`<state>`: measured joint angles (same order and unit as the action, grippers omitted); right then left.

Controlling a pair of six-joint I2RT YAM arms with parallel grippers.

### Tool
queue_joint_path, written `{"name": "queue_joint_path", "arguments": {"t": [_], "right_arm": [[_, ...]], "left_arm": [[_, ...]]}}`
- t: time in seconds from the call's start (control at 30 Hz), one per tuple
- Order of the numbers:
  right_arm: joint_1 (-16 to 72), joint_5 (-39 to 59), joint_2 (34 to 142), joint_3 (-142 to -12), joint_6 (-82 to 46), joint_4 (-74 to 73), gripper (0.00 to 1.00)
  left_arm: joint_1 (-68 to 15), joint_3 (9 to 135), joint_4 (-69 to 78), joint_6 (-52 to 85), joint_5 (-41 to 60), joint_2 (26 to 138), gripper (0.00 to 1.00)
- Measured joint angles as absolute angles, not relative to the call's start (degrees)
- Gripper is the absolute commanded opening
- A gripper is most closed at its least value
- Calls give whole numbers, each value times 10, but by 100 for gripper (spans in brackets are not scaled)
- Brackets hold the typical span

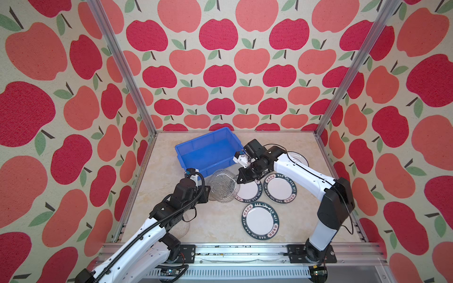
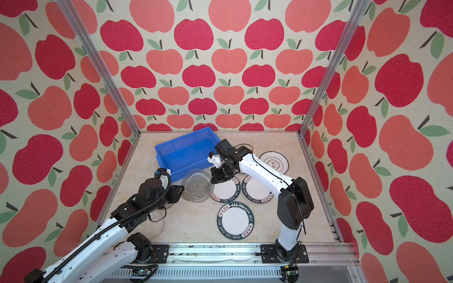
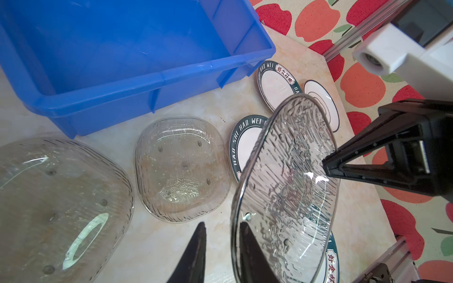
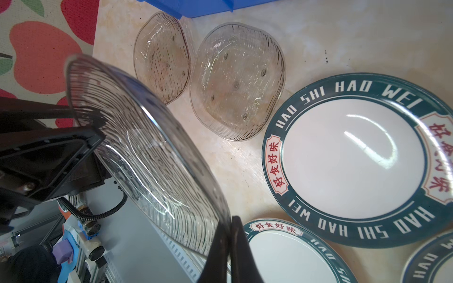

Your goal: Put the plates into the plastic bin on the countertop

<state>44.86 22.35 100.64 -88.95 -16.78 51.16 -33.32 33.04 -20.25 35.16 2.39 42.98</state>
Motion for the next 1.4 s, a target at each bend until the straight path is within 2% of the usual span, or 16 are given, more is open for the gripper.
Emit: {"name": "queue_joint_path", "arguments": {"t": [0.1,0.2,0.37,0.4,0.57,0.67,0.7,0.83,0.97,1.17,1.4], "right_arm": [[449,224,1008,-893,-168,511,0],[449,223,1013,-898,-168,512,0],[448,221,1023,-903,-168,511,1],[448,220,1025,-904,-168,511,6],[441,221,1028,-921,-175,507,55],[421,219,1027,-927,-182,502,72],[412,216,1025,-927,-183,500,74],[358,205,991,-915,-193,480,75],[307,193,922,-899,-205,458,75],[300,198,881,-896,-216,422,74],[292,215,885,-879,-229,405,74]], "left_arm": [[-332,330,-196,351,24,440,11],[-329,330,-188,352,22,450,0],[-321,330,-179,352,22,463,0],[-319,330,-177,351,23,464,0],[-284,350,-168,345,25,485,0],[-256,392,-167,333,31,519,0],[-248,408,-165,328,36,531,0],[-207,498,-158,288,62,608,0],[-159,626,-152,230,104,731,0],[-105,822,-162,138,205,939,0],[-96,927,-208,59,282,1085,0]]}}
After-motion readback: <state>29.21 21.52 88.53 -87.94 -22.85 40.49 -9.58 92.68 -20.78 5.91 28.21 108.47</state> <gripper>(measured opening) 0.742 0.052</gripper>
